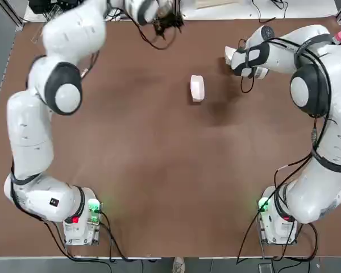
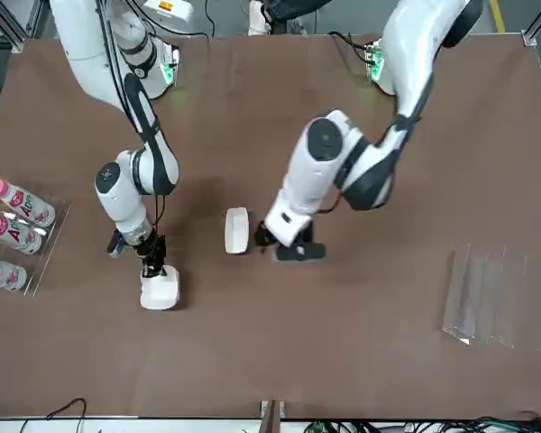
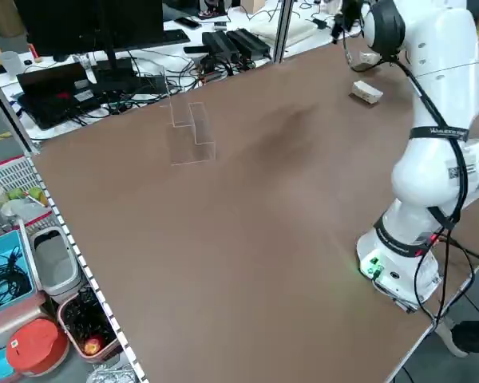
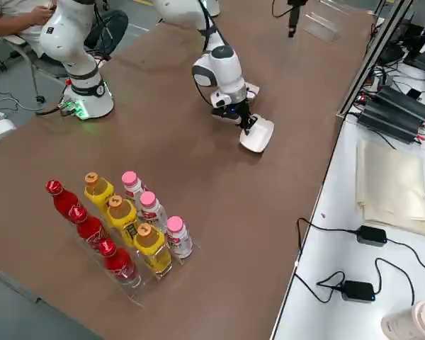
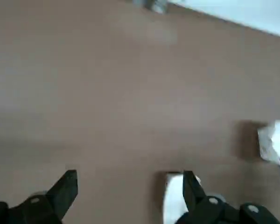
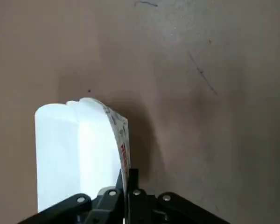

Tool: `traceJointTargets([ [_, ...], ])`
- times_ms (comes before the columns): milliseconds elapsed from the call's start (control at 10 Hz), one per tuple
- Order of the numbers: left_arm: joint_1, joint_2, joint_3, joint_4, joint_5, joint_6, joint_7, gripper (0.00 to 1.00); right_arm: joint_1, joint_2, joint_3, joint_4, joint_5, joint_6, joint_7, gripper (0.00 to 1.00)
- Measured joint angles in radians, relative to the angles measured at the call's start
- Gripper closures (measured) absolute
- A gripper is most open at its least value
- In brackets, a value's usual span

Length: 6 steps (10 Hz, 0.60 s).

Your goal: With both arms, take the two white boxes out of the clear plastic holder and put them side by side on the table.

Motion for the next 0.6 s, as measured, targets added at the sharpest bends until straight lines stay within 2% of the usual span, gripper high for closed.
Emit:
traceJointTargets([
  [200, 0.099, -0.06, 0.003, -0.016, 0.001, -0.083, 0.02, 0.0, 0.006, 0.016, -0.002, 0.01, 0.0, 0.01, 0.032, 0.98],
  [400, 0.174, -0.107, 0.002, -0.04, 0.001, -0.189, 0.121, 0.0, 0.008, 0.017, -0.003, 0.02, 0.0, 0.01, 0.041, 0.97],
  [600, 0.264, -0.186, -0.001, -0.087, -0.02, -0.277, 0.252, 0.0, 0.011, 0.017, -0.005, 0.024, 0.0, 0.01, 0.043, 0.9],
])
